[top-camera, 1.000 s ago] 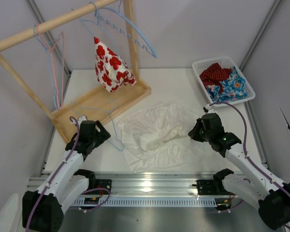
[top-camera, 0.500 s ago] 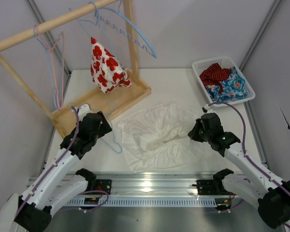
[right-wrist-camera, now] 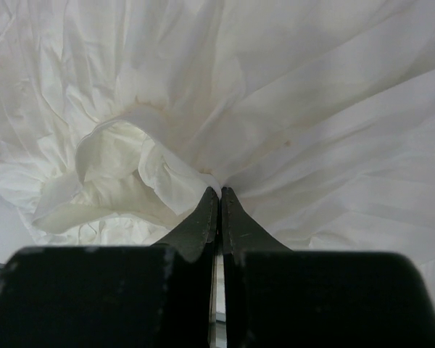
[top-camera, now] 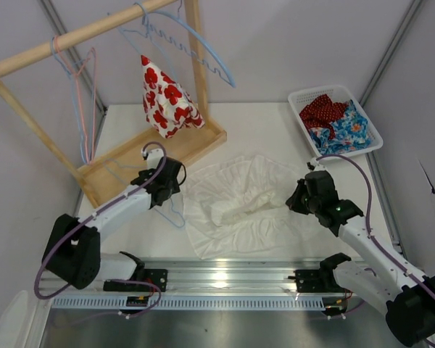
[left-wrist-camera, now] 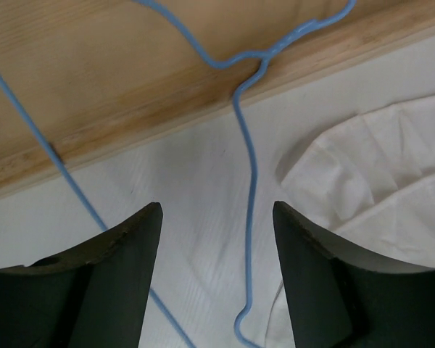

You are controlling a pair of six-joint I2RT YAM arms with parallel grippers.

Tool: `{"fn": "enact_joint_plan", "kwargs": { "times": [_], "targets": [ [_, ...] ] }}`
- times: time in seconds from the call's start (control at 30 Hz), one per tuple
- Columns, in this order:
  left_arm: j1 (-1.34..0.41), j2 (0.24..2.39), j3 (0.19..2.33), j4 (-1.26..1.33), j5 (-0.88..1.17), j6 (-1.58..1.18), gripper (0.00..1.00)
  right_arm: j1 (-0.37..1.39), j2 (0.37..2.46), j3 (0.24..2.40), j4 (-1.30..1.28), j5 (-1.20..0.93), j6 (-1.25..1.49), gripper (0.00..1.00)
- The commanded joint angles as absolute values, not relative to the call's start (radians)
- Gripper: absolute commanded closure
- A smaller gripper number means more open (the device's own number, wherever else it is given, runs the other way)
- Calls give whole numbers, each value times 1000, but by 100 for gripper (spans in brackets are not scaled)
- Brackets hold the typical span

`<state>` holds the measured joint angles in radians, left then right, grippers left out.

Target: Place the skirt on the hanger

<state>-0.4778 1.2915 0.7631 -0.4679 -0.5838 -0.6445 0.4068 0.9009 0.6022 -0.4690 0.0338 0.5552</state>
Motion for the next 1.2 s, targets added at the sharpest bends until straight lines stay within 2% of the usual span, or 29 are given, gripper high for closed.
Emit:
{"fn": "enact_joint_plan", "kwargs": {
  "times": [0.0,0.17,0.37,0.4,0.43,0.47,0.57,0.7,0.8,1.03,1.17],
  "targets": [
    [-485,1377,837,-325,-618,-594,32,388,881,598,-476,43,537,100],
    [-483,1509,864,-278,-614,-601,37,377,879,607,-476,32,528,100],
    [-449,1556,848,-258,-594,-624,53,371,876,633,-486,34,520,100],
    [-446,1543,836,-252,-597,-618,72,370,874,638,-488,32,522,100],
    [-446,1526,831,-239,-594,-609,83,368,873,641,-488,32,520,100],
    [-446,1479,828,-239,-588,-592,100,367,871,643,-486,31,520,100],
    [-451,1381,845,-296,-560,-574,100,368,877,644,-482,32,518,100],
    [-469,1139,834,-397,-499,-546,100,364,902,637,-460,46,540,100],
    [-479,1039,841,-510,-387,-529,100,362,931,653,-451,49,552,100],
    [-528,835,951,-802,44,-557,100,360,948,722,-434,97,526,100],
    [-560,720,986,-864,262,-568,100,359,983,768,-448,78,515,100]
  ]
}}
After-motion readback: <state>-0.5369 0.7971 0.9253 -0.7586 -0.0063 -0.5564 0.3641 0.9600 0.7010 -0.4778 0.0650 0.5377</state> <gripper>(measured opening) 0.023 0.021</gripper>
